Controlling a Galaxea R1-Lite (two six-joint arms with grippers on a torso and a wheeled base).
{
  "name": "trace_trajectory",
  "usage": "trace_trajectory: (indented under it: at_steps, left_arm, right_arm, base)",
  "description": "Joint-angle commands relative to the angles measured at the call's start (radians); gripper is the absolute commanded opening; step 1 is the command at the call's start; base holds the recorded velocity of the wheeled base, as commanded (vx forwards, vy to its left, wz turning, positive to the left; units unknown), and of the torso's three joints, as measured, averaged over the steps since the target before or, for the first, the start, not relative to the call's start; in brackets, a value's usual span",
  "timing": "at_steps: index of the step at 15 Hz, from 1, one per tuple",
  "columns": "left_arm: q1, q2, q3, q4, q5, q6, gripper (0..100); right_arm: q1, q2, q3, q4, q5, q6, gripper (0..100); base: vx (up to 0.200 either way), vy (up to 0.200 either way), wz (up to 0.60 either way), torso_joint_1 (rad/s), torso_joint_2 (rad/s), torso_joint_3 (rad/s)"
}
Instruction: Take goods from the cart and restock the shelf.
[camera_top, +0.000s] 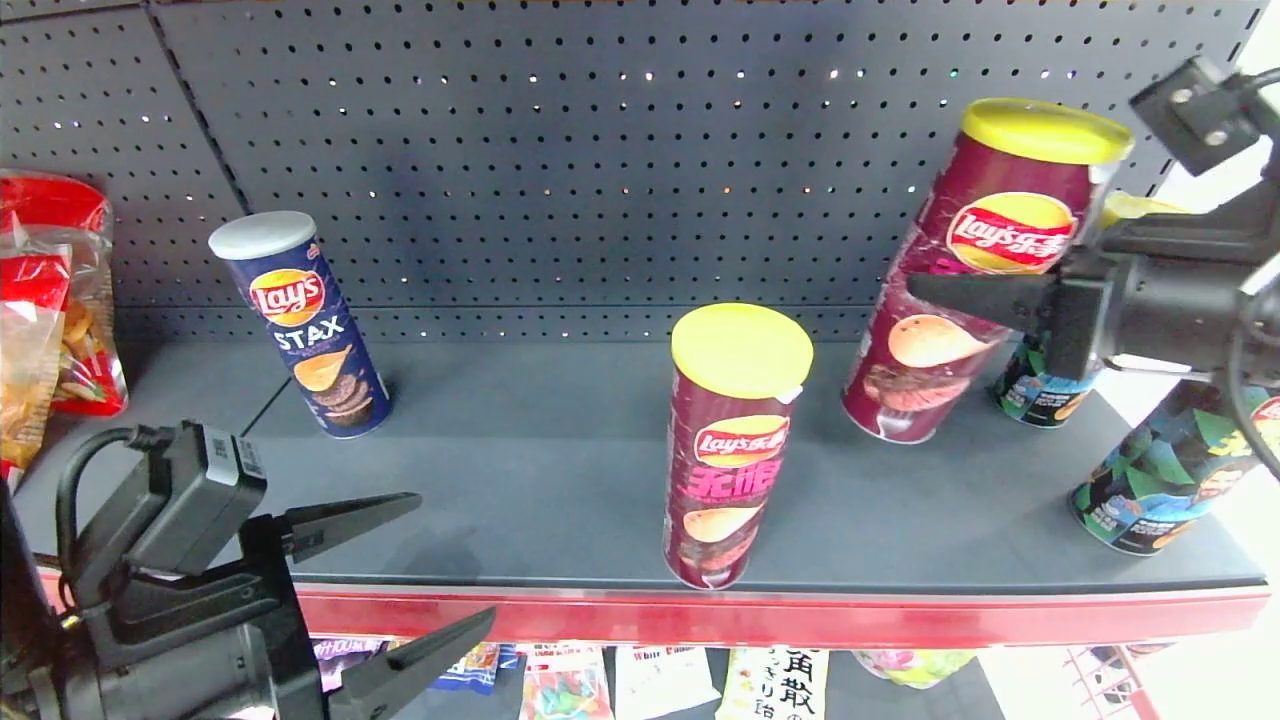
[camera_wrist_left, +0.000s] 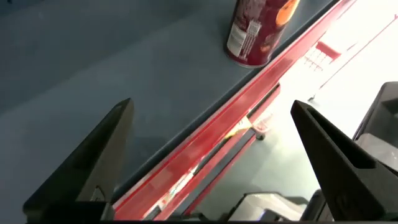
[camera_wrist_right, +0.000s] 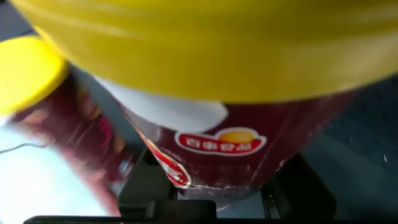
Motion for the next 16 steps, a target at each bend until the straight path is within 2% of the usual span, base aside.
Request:
trace_trajectory:
  at_steps: [1, 4, 6, 16]
  left_arm:
    - [-0.001, -0.016, -0.001, 0.000, -0.001, -0.001, 100]
    - [0.000, -0.042, 0.016, 0.003, 0.007, -0.004, 100]
    - [0.000, -0.050, 0.012, 0.003, 0.019, -0.004, 100]
    - [0.000, -0.051, 0.006, 0.005, 0.025, -0.004, 100]
  right_arm:
    - [0.003, 0.182, -0.044, -0.085, 0.001, 0.001, 0]
    - [0.006, 0.300, -0.130, -0.107, 0.016, -0.001, 0]
    - [0.016, 0.321, -0.147, -0.105, 0.056, -0.008, 0]
    - [0.055, 0.429, -0.238, -0.105, 0.060, -0.007, 0]
  base:
    - [0.000, 0.000, 0.00, 0.000, 0.00, 0.000]
    - [0.000, 0.000, 0.00, 0.000, 0.00, 0.000]
    - [0.000, 0.000, 0.00, 0.000, 0.00, 0.000]
    - [0.000, 0.000, 0.00, 0.000, 0.00, 0.000]
